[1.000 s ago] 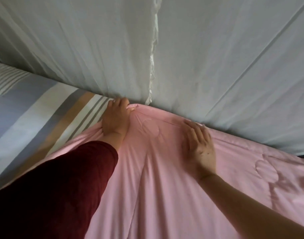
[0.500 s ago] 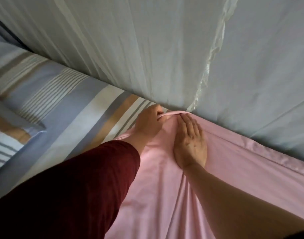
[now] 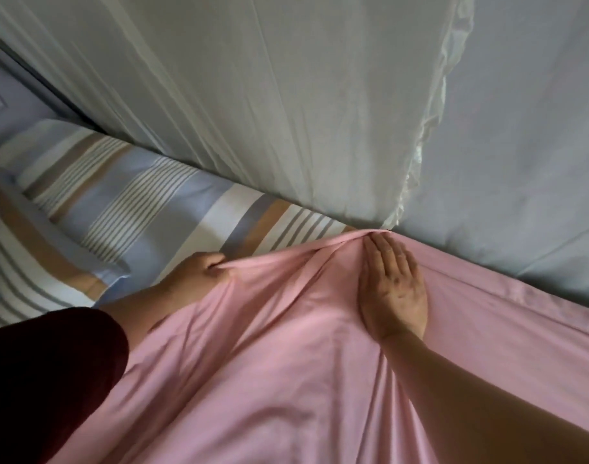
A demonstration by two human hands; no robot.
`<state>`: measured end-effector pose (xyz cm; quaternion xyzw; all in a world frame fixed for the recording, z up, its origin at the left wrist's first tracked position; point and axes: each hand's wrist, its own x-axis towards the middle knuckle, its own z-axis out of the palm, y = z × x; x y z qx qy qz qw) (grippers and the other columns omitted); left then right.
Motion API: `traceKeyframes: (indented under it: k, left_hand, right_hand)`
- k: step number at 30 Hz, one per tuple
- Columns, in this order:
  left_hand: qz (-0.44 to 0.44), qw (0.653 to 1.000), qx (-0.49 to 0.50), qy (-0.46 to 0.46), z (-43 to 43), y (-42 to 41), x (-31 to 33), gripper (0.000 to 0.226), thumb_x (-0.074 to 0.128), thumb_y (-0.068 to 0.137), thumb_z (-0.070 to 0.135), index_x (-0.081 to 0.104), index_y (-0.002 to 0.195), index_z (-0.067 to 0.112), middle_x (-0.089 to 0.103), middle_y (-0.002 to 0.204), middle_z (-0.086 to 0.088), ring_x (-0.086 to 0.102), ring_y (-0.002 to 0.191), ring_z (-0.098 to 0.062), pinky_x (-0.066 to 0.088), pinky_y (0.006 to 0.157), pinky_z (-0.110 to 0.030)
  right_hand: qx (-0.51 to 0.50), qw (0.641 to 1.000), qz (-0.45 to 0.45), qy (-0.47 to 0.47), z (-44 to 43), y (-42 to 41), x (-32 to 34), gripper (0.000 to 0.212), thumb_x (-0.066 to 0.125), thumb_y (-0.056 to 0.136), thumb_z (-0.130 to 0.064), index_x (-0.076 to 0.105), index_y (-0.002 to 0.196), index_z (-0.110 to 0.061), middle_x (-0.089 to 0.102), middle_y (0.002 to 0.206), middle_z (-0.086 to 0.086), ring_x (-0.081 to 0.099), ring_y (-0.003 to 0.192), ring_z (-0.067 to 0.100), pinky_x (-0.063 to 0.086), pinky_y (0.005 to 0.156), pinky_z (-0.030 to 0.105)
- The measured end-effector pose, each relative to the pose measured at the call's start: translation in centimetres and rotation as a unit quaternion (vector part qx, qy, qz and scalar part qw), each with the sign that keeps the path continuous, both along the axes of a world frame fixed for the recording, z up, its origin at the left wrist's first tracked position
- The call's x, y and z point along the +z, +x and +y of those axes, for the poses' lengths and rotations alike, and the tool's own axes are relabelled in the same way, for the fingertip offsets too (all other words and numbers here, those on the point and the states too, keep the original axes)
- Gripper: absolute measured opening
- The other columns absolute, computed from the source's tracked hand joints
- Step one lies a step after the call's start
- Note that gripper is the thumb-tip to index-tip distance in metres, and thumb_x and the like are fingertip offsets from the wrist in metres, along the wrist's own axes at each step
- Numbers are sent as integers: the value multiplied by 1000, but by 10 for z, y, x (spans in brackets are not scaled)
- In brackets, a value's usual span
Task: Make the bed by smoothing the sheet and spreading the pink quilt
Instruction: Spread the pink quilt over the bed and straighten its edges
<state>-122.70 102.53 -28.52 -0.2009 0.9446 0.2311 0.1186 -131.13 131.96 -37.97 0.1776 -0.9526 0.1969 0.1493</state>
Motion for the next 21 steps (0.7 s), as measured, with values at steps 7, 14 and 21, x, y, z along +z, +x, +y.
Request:
traceKeyframes:
  k: [7,14,21]
  left_hand:
    - [142,977,37,-154,-13,-147,2,18,59,90,30,60,96,13,65,104,-15,59,101,-34,43,77,-36]
    - [230,956,42,-177,-24,-133,-79,32,49,95,34,52,99,2,55,107,-24,50,102,-40,35,88,-48]
    - [274,942,15,-191,-30,-131,-87,42,36,92,43,55,90,5,58,92,-19,56,86,-37,43,72,-45]
  right_hand:
    - [14,1000,6,15,3,-1,-2,47,47,95,-18,48,142,-19,45,148,-2,39,139,19,30,114,38]
    - [5,999,36,37,1,-2,-2,41,41,101,-24,49,141,-18,45,148,-4,39,139,16,33,111,38]
    - [-9,997,31,69,-7,3,13,41,41,98,-25,55,136,-17,50,144,-2,45,134,17,36,110,36]
